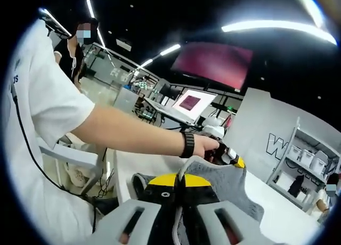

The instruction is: Open the folded towel by lifting each exposed corner and separating the folded layers until the towel lies flat within the target outline without major curled edges

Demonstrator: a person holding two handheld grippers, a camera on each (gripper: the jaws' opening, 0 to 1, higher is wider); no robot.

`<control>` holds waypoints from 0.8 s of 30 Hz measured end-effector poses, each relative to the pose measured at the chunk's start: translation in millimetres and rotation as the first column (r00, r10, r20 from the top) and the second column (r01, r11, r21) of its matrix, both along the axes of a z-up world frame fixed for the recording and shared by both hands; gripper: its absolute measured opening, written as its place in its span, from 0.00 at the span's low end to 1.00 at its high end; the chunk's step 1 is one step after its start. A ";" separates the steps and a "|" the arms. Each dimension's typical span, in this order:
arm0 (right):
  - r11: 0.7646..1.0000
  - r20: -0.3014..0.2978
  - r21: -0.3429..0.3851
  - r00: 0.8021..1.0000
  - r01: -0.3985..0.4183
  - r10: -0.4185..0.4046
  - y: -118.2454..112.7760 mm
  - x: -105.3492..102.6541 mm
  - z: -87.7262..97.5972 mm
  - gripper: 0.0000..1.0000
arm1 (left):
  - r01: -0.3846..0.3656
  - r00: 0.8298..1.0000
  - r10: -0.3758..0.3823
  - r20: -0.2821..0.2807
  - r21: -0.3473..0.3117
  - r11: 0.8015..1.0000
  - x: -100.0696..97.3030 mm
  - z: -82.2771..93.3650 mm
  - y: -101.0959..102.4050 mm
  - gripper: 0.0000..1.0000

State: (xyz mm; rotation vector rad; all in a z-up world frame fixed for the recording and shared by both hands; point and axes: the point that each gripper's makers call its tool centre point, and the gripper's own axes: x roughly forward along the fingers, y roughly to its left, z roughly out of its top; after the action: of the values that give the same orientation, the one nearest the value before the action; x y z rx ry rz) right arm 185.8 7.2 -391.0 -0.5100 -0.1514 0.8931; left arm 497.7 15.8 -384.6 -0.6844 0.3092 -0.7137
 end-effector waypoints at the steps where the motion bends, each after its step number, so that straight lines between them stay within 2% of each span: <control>1: 1.000 0.001 0.000 1.000 0.001 -0.001 -0.2 -0.2 0.2 0.00 | 0.001 1.000 -0.001 0.001 -0.003 1.000 -1.4 0.4 -1.0 0.01; 3: 1.000 0.009 -0.003 1.000 0.004 -0.004 -1.1 -1.4 0.4 0.00 | 0.007 1.000 -0.007 0.009 -0.002 1.000 -7.0 2.2 -5.5 0.01; 8: 1.000 0.004 0.007 1.000 0.013 -0.013 -6.6 -1.0 -0.3 0.00 | 0.005 1.000 -0.005 0.019 -0.002 1.000 -6.7 7.4 -7.6 0.01; 10: 0.999 0.016 0.016 0.999 0.030 -0.030 -11.2 -0.7 1.0 0.00 | 0.001 1.000 -0.001 0.026 -0.001 1.000 1.9 12.1 -3.5 0.01; 13: 0.999 0.020 0.030 0.999 0.038 -0.039 -15.1 -0.5 3.9 0.00 | 0.001 0.999 -0.001 0.036 0.005 1.000 3.8 14.4 -4.3 0.01; 24: 0.999 0.014 0.028 0.999 0.040 -0.041 -18.7 -0.6 0.4 0.00 | 0.004 0.999 -0.004 0.040 -0.010 1.000 2.9 15.4 -12.1 0.01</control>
State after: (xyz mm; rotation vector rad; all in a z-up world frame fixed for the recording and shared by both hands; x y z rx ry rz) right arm 185.2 -11.5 -390.7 -0.4921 -0.1659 0.8470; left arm 500.6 3.7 -369.3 -0.6780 0.2709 -0.7324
